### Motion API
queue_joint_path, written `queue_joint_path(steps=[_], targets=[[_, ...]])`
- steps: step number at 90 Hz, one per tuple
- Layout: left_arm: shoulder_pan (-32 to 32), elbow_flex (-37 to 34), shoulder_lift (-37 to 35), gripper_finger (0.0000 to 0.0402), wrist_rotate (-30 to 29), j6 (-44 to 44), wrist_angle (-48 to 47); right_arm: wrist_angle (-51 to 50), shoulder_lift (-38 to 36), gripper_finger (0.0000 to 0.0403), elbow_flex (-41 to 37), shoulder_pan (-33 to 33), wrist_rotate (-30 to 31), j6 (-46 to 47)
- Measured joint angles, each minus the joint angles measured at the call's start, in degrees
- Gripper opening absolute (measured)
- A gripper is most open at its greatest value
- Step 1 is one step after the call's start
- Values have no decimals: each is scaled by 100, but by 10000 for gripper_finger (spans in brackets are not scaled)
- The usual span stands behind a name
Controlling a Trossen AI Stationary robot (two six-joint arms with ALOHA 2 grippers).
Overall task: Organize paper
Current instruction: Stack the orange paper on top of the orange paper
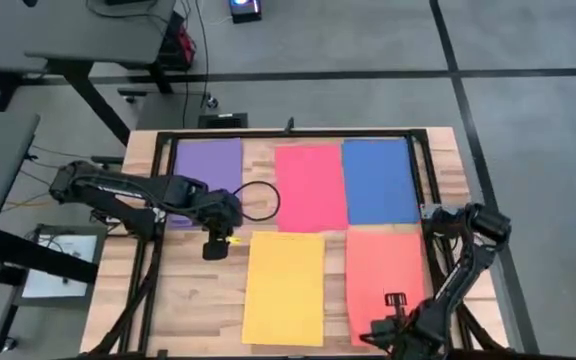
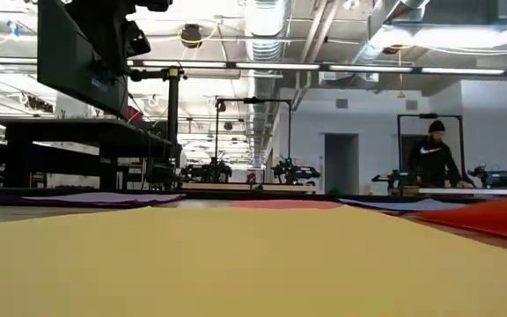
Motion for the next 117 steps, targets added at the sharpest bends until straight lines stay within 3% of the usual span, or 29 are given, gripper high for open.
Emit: queue_joint_path(steps=[23,82,117], targets=[[-5,0,0,0,1,109,-5,707,5,0,-28,271,-26,25],[-5,0,0,0,3,99,-3,722,5,1,-348,410,-36,324],[-5,0,0,0,3,-11,-3,752,5,55,-348,538,-19,340]])
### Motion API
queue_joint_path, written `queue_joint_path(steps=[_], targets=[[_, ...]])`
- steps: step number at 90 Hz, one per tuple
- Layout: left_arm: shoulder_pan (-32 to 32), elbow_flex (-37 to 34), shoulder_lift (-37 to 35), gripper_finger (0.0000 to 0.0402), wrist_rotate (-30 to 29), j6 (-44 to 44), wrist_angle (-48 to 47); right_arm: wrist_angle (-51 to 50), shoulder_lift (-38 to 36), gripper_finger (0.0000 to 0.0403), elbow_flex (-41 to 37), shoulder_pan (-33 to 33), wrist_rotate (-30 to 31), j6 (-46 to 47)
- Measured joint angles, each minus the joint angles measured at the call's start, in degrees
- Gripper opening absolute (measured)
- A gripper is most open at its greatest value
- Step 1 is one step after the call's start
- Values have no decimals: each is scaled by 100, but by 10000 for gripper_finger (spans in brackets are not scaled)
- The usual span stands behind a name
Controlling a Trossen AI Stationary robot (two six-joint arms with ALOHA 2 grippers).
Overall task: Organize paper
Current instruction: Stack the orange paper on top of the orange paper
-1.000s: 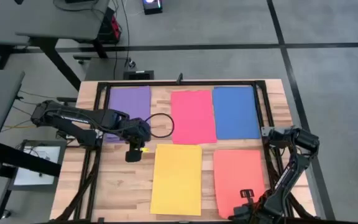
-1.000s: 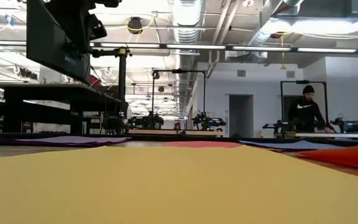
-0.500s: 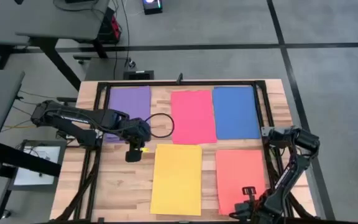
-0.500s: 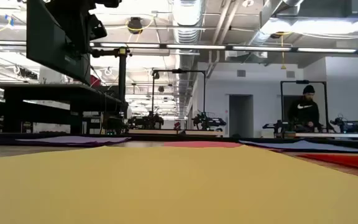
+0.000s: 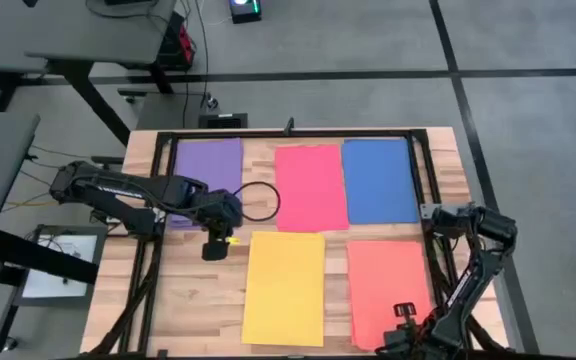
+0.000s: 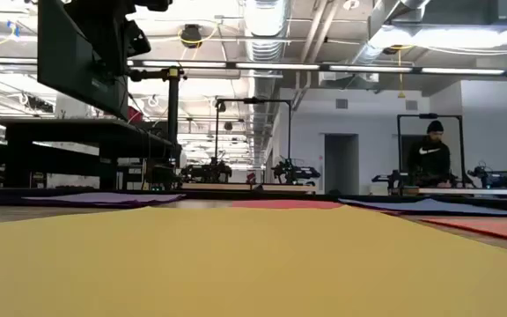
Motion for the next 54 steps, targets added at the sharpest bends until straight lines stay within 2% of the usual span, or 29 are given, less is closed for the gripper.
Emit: queue_joint_path(steps=[19,54], targets=[[-2,0,0,0,2,-65,-4,62,151,71,15,-51,-17,303],[-2,0,0,0,7,-47,-39,112,148,73,7,-98,0,780]])
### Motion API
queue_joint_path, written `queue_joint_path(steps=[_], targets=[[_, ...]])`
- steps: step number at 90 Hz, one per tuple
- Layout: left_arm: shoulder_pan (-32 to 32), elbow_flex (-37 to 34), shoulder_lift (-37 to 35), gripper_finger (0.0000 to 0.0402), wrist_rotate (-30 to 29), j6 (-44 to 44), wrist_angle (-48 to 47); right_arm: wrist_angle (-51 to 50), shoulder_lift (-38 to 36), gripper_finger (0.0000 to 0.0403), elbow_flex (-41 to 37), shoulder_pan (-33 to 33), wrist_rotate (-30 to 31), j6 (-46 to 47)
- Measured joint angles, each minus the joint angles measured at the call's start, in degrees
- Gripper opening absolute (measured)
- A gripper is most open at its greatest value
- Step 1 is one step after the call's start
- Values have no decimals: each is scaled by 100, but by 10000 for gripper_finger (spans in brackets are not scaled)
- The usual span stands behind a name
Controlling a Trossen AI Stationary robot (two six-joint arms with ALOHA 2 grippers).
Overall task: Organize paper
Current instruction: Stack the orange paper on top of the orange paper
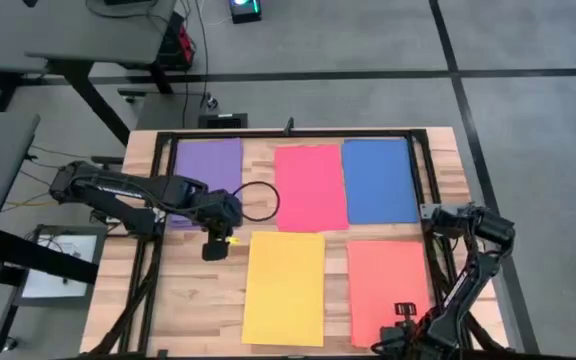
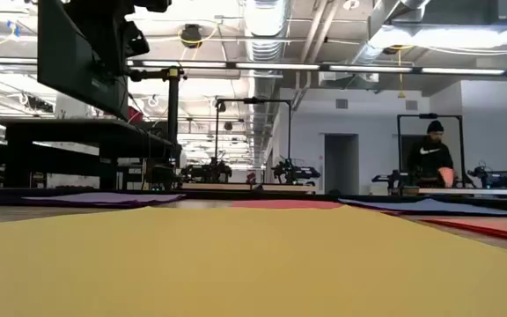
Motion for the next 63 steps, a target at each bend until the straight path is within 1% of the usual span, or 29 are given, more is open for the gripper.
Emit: queue_joint_path(steps=[15,31,39,63], targets=[[0,0,0,0,0,-2,-2,161,7,73,-1,-26,17,4],[0,0,0,0,0,6,-5,-81,-54,73,58,-70,21,-24],[0,0,0,0,0,27,-5,19,-82,73,73,-107,28,-33],[0,0,0,0,-2,45,-7,-154,-80,73,71,-111,15,-523]])
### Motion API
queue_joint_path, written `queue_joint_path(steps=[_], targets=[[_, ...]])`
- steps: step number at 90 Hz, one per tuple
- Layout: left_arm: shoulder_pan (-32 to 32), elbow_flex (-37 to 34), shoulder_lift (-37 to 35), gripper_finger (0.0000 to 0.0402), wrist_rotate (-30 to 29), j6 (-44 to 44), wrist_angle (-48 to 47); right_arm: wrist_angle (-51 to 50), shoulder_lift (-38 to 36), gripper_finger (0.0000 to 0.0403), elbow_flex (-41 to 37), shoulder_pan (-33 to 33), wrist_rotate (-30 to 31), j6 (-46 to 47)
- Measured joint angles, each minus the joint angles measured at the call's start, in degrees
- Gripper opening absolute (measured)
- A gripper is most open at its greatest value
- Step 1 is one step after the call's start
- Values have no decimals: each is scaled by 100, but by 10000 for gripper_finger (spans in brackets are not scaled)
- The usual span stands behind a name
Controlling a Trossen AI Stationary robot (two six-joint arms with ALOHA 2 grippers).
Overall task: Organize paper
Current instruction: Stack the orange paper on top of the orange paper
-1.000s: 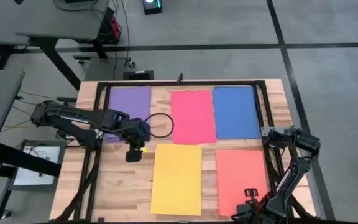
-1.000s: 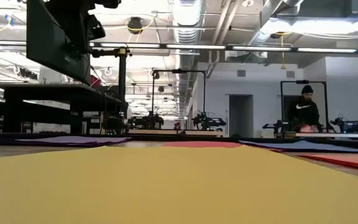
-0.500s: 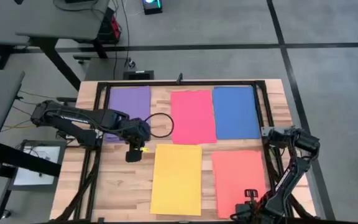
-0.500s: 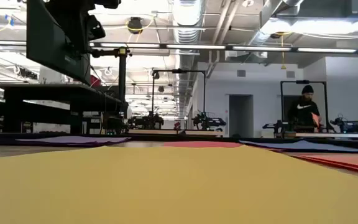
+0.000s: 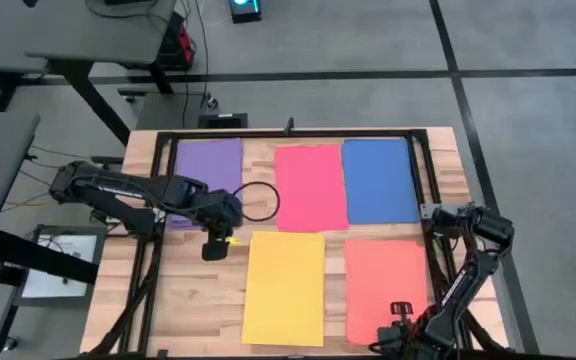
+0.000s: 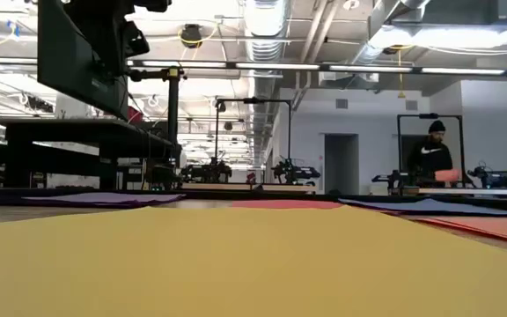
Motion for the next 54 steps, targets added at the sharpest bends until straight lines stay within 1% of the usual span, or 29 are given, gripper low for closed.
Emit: queue_joint_path(steps=[11,24,39,46,54], targets=[[0,0,0,0,0,1,0,-218,-73,73,-2,23,-75,255],[0,25,0,0,0,-26,-10,-696,-455,73,198,53,-147,472],[0,260,0,0,-2,-6,236,-914,-1048,73,363,44,-255,296],[33,363,16,0,0,-143,539,-1440,-1318,72,409,48,-320,425],[126,408,233,0,17,-383,974,-2462,-1526,69,404,55,-331,610]])
